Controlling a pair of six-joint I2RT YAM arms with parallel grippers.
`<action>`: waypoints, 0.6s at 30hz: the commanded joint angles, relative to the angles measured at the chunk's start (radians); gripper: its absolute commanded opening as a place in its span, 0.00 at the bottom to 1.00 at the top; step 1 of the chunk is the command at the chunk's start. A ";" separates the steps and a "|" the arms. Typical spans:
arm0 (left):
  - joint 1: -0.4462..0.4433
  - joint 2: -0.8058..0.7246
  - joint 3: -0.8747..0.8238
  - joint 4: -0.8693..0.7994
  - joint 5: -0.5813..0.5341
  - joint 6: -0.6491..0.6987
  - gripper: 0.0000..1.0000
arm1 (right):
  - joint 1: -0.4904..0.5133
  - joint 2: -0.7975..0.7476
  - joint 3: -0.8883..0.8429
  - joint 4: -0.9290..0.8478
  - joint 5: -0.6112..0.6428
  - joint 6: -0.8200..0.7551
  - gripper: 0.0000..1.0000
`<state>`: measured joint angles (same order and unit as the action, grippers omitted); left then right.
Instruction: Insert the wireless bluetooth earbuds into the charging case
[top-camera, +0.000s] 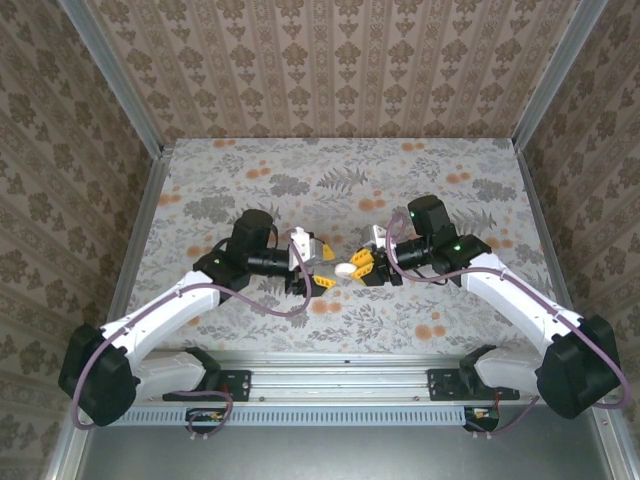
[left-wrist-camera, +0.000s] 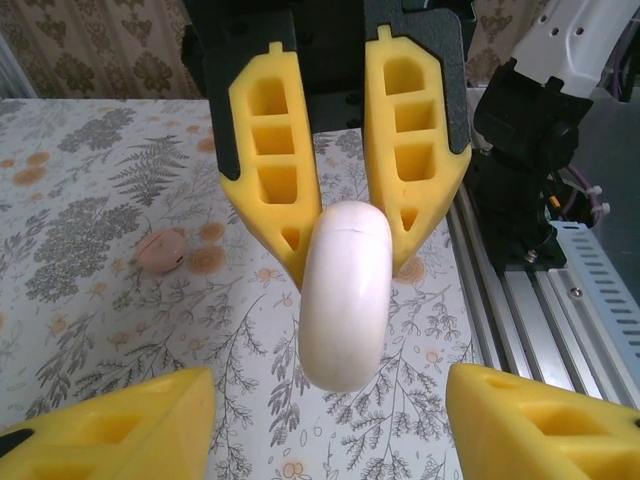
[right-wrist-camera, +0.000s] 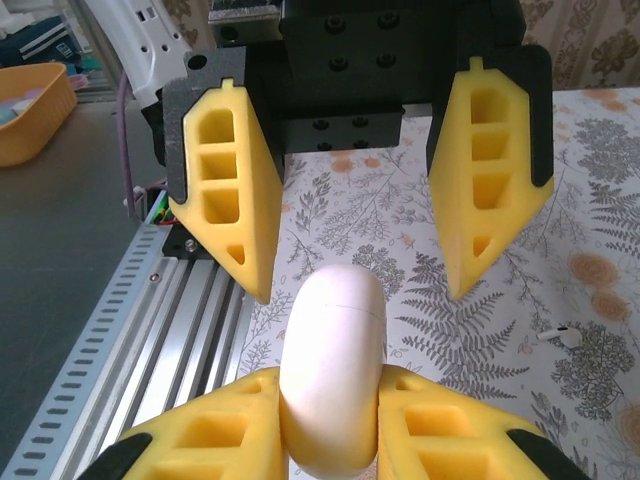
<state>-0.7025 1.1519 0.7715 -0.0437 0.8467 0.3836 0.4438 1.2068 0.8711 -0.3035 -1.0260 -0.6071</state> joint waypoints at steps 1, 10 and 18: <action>-0.012 0.012 0.027 -0.002 0.037 0.028 0.60 | 0.006 0.011 0.029 -0.007 -0.048 -0.031 0.23; -0.025 0.028 0.033 0.000 0.037 0.028 0.51 | 0.013 0.031 0.040 -0.007 -0.067 -0.034 0.22; -0.034 0.037 0.049 -0.019 0.034 0.044 0.41 | 0.019 0.048 0.049 -0.006 -0.083 -0.033 0.23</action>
<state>-0.7280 1.1847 0.7864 -0.0505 0.8532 0.4007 0.4564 1.2438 0.8875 -0.3031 -1.0595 -0.6113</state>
